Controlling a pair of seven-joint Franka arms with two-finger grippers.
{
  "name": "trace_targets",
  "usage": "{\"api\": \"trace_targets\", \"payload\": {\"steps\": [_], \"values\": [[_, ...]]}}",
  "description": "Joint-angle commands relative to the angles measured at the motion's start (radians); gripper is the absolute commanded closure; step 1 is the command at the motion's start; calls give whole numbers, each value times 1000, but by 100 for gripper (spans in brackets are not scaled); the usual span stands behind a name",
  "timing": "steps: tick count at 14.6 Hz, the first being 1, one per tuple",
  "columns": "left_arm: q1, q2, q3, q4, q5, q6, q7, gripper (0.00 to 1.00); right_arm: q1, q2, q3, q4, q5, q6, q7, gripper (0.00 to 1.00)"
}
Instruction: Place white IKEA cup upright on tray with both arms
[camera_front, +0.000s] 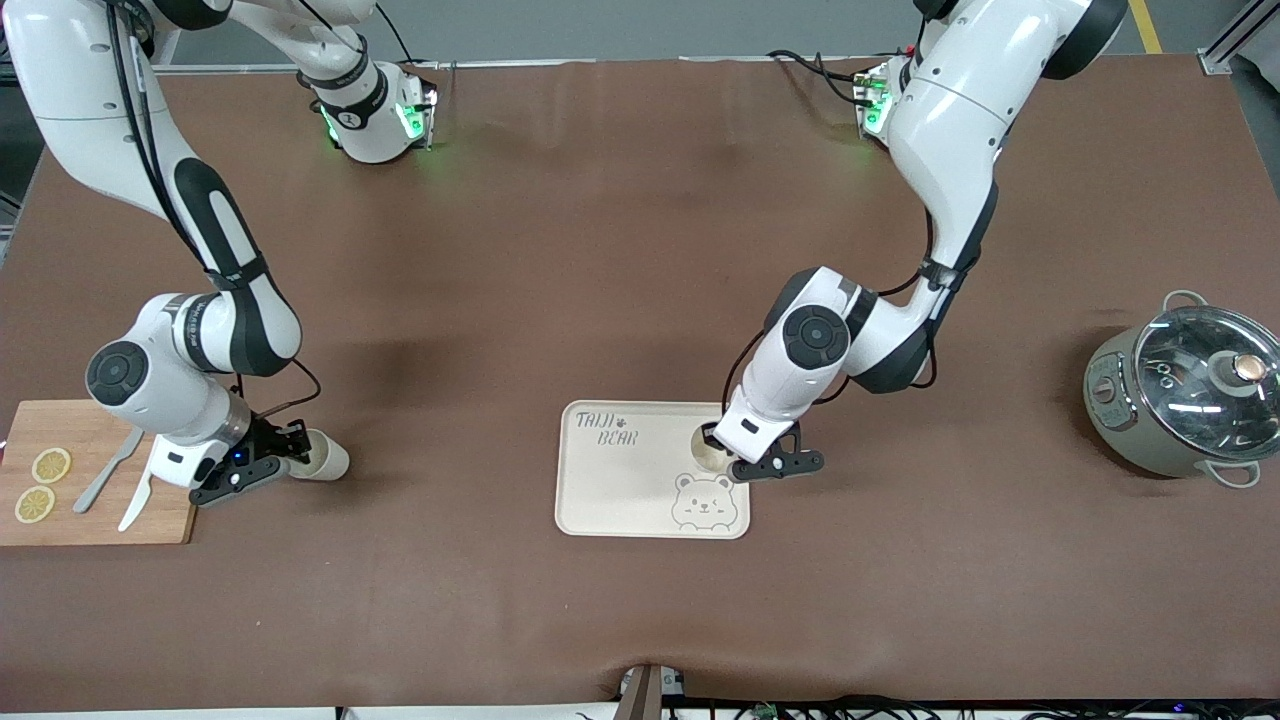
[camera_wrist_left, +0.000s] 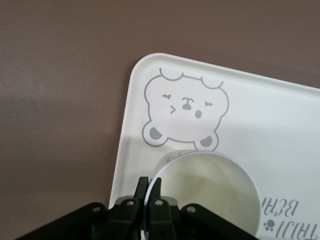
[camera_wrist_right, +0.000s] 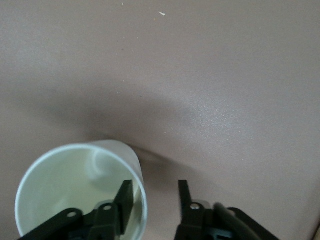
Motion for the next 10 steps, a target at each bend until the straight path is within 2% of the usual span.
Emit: {"api": "trace_targets", "payload": {"steps": [1, 7, 10], "values": [[-43, 23, 43, 31, 31, 25, -26, 100, -3, -9, 5, -14, -13, 11, -14, 71], [-46, 35, 51, 31, 31, 39, -26, 100, 4, -10, 5, -10, -13, 6, -10, 100], [-52, 42, 53, 31, 33, 45, -26, 100, 22, -15, 3, 1, -13, -6, 0, 100]]}}
